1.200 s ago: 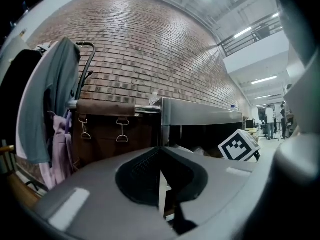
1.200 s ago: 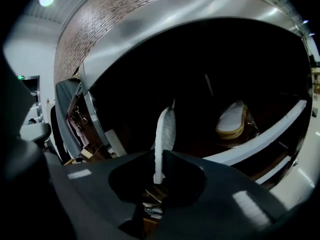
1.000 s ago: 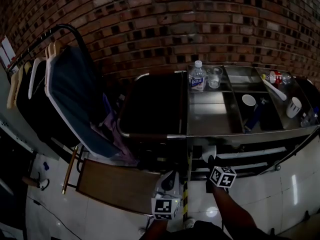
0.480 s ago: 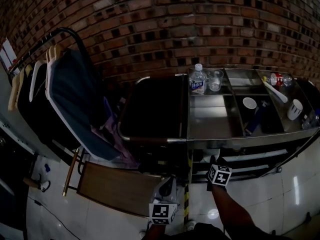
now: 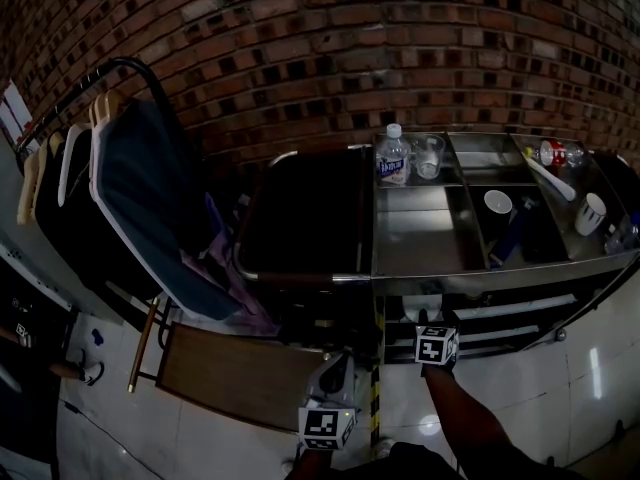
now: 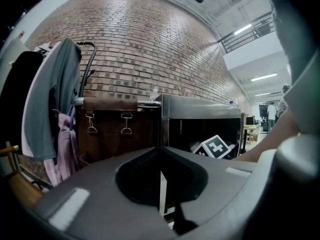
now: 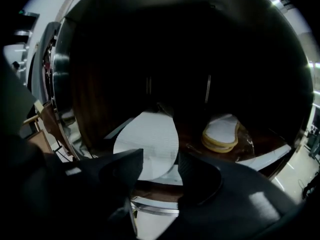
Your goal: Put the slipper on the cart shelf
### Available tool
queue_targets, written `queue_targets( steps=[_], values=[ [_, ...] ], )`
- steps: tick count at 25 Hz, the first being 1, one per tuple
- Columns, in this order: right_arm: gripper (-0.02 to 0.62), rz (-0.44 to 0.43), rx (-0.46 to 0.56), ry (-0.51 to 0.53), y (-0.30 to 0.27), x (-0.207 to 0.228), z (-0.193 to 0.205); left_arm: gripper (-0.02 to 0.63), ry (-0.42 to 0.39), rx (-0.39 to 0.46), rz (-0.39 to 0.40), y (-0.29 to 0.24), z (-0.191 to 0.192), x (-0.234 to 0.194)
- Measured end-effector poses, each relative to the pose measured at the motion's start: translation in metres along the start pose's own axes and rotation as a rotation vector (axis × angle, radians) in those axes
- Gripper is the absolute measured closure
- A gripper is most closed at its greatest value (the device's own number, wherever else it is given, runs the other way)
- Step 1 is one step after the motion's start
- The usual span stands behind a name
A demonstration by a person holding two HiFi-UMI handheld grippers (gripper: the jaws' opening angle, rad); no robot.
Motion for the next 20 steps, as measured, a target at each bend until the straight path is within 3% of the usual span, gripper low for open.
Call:
queue_targets(
  steps=[3,6,10,16,20],
  values=[
    [0.383,-0.009,0.067,-0.018,0.013,0.0,-0.014,0.589,0.003,0.003,0.001,0.003,-0.003,0.0],
    [0.385,-0.073,0.15,-0.058,0.043,-0.009,-0.034,0.589,0.017,0.011,-0.003,0.002,-0.006,0.0],
    [0.393,-0.16,0.238,-0.032,0.102,-0.023,-0.045,0.59,0.048,-0.011,-0.009,-0.002,0.001,0.004],
    [0.592,-0.21,0.374,0.043,0.196,-0.032,-0.052,0.589,0.066,0.038,0.047,-0.002,-0.024,0.019],
    [0.593,-0.221,0.404,0.057,0.221,-0.036,-0.049,0.589,0.043,0.05,0.053,0.001,-0.038,0.027]
  ],
)
Point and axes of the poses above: the fingertips, and each gripper's own axes: y backward along the fingers, x to its right, z out of its underside, the point moved 1 cm from there along y, backward along the fingers, and after that the axes turned 6 degrees about -y, right-handed, at the moved point
